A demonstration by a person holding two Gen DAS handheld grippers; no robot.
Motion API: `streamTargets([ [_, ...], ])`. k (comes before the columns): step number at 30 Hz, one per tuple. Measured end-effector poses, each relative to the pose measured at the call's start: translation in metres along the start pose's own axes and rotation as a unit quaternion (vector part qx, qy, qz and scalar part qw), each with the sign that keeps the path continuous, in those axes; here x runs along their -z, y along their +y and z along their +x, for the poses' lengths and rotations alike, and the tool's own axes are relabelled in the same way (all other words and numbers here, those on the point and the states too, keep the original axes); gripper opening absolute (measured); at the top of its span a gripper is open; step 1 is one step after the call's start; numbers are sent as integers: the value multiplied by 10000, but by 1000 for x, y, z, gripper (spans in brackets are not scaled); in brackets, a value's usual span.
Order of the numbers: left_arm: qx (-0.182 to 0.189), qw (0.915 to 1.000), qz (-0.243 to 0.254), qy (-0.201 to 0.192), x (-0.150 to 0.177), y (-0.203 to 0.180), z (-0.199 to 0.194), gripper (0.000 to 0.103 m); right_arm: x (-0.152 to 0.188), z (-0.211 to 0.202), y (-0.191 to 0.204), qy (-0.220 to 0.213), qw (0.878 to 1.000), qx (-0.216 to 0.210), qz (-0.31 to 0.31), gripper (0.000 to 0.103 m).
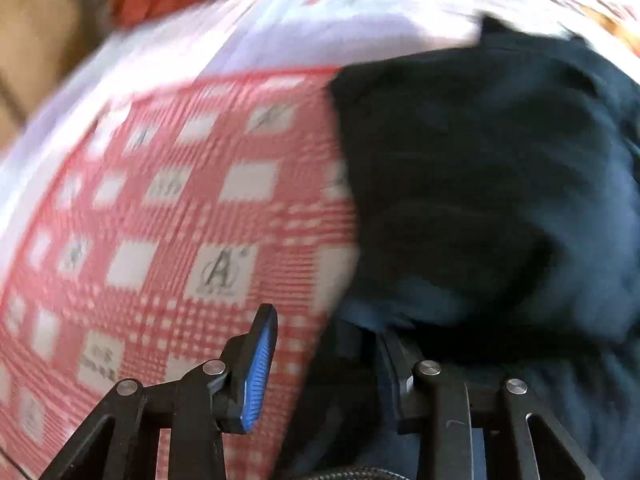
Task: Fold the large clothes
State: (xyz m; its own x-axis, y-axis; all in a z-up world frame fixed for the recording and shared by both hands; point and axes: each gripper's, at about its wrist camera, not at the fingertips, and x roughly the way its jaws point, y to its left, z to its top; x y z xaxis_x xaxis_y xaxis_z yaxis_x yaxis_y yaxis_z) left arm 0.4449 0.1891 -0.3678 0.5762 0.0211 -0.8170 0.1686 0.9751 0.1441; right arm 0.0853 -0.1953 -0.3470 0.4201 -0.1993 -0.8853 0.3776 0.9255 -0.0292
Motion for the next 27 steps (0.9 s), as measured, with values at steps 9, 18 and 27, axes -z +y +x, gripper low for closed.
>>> streamTargets([
  [9,867,9942,522,-352,74,-42,-105,47,0,12,25,39,9991,-26,-424,83],
  [18,397,9979,189,475,199,1,-133,51,46,7,-33,422,9982,408,-158,83],
  [27,-366,9940,-962,358,260,76,-214,51,96,-56,-119,475,9867,1433,600,83],
])
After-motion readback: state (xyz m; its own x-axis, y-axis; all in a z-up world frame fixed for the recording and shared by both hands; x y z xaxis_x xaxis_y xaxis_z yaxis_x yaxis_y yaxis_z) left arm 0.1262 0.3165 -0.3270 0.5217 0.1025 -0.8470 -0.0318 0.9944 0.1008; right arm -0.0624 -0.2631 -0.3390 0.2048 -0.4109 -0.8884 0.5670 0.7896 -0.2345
